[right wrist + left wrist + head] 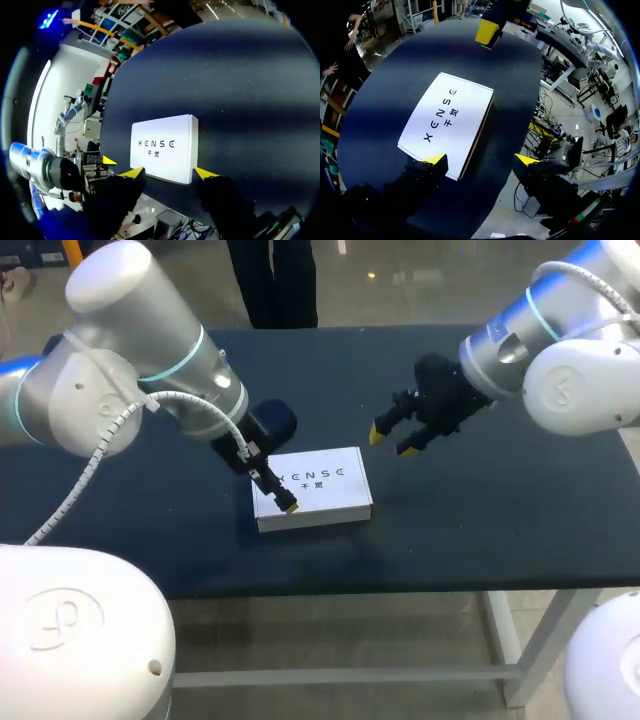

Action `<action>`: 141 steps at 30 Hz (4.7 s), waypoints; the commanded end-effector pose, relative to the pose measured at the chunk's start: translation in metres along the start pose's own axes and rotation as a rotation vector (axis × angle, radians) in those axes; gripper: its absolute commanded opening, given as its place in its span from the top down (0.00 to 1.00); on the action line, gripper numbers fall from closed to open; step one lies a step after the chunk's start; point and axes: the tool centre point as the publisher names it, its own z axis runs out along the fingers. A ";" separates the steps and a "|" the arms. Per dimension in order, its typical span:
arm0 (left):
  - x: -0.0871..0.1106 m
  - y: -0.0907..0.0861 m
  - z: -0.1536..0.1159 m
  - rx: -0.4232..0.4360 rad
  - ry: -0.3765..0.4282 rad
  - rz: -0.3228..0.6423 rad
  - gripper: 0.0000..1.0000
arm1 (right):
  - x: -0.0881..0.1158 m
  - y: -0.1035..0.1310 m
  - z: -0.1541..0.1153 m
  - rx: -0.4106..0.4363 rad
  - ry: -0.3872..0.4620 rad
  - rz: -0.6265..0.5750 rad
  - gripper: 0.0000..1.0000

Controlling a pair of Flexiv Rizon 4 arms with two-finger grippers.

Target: Assemble the packaging by folding the flat box into shape, placing the metal phone stand inside, and closing the box properly

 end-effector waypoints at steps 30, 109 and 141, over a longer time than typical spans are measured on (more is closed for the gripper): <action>0.073 -0.025 0.030 0.007 -0.289 -0.674 0.00 | -0.083 0.027 -0.075 -0.470 0.114 -0.449 0.00; -0.016 -0.039 0.121 -0.191 -0.369 -1.083 0.00 | -0.138 0.077 -0.100 -0.690 0.105 -0.908 0.00; -0.162 -0.095 0.121 -0.176 -0.341 -1.101 0.00 | -0.138 0.077 -0.100 -0.690 0.105 -0.908 0.00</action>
